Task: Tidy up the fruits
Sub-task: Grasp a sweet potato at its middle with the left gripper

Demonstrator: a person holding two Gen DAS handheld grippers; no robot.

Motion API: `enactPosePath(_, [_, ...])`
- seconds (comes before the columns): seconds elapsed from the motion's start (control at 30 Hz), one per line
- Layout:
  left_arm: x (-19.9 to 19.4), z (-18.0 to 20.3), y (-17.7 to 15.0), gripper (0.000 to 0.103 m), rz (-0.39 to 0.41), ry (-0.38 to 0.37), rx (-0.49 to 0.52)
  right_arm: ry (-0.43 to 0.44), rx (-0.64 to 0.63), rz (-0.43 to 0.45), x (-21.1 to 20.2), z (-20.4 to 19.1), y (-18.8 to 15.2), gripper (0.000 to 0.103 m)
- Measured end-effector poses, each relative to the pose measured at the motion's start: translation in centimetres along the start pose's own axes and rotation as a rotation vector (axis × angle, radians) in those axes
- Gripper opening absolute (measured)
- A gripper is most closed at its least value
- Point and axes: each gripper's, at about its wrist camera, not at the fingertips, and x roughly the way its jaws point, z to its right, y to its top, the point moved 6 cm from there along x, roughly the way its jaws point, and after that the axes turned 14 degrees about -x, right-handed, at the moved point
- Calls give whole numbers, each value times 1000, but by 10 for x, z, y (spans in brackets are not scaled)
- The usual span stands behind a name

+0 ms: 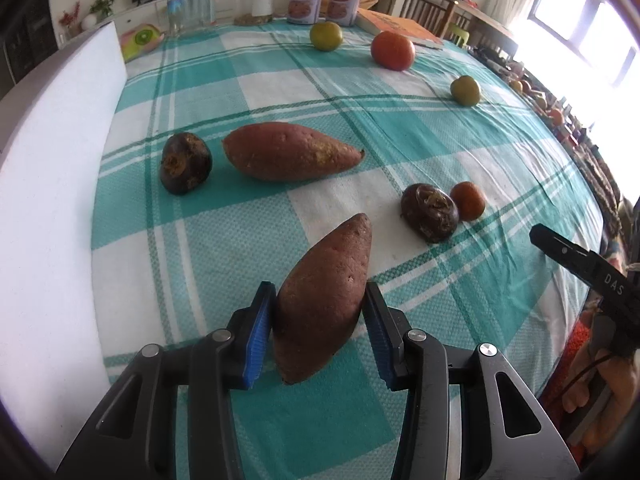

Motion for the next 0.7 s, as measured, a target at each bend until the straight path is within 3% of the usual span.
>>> enactPosePath(0.17, [-4,-1,-10,49,30,23,43,11,-8,1,0,-2,0,81])
enactPosePath(0.27, [3,2,-9,59,43,44,87,27,-25,11,-2,-7,1,81])
enactPosePath(0.37, [9,6,-9,57,63,63,127,49,-43,31,-5,-11,2,81])
enactPosePath(0.43, [6,5,-6,46,86,67,125,75,-65,44,-8,-17,3,81])
enactPosePath(0.6, [2,-2,-10,45,69,11,73,200,-175,32,8,-48,14,76])
enactPosePath(0.7, [-1,-1,-15,45,71,10,67,218,-240,44,22,-62,26,71])
